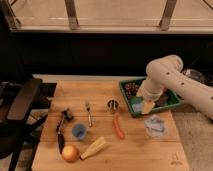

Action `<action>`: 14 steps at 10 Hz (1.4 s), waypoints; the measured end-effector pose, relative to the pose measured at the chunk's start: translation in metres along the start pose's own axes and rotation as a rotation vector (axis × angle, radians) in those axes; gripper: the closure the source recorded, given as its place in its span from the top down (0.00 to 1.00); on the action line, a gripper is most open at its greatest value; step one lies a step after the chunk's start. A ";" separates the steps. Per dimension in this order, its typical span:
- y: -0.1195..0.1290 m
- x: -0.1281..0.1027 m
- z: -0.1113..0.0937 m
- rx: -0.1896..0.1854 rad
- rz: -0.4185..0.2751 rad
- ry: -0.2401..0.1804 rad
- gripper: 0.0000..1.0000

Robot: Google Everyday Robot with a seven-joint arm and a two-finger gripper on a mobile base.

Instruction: Stack cups on top of each other

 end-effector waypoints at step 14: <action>-0.025 -0.108 0.094 -0.102 -0.186 -0.154 0.65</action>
